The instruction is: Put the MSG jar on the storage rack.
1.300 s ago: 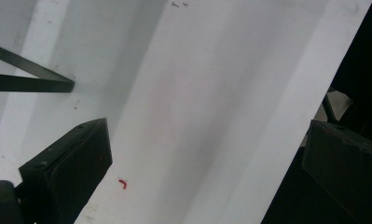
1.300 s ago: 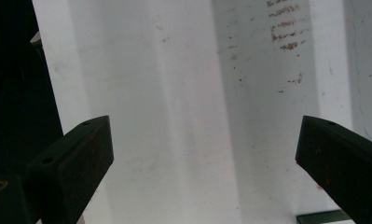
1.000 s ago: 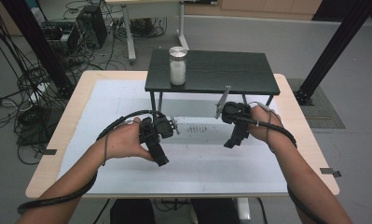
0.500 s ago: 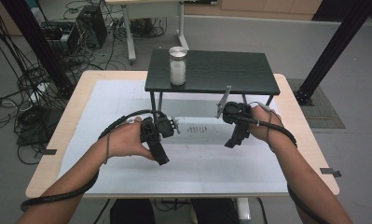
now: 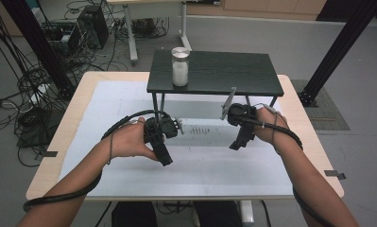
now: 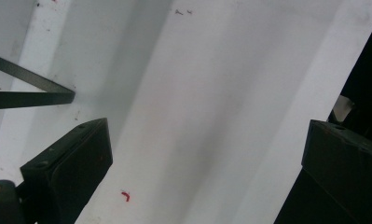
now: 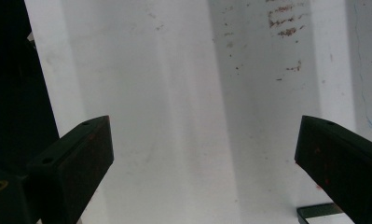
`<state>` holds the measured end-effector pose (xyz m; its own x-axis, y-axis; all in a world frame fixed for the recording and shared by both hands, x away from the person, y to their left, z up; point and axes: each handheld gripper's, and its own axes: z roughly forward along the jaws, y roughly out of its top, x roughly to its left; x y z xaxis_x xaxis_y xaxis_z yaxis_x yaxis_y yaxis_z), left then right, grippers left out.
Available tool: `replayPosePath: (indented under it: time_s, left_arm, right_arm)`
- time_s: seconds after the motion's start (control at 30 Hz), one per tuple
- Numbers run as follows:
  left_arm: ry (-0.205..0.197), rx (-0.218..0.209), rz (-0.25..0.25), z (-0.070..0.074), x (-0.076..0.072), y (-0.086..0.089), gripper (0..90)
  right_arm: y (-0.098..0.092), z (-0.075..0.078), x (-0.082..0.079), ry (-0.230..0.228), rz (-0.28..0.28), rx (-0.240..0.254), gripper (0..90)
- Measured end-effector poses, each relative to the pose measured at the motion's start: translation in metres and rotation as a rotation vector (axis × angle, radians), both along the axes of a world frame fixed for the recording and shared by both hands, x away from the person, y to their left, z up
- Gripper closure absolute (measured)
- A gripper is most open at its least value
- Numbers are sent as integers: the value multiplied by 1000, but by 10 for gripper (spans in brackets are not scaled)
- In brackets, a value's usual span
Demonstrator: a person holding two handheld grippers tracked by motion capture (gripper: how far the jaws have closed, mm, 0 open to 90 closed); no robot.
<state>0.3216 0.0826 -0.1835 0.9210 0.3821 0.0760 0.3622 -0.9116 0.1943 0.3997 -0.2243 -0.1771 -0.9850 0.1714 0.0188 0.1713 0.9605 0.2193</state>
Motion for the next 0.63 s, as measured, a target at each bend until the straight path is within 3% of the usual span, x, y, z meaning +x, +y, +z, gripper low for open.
replayPosePath:
  time_s: [0.63]
  left_arm:
    - [4,0,8,-2,0,3,20]
  right_arm:
    - [2,-2,1,2,5,1,41]
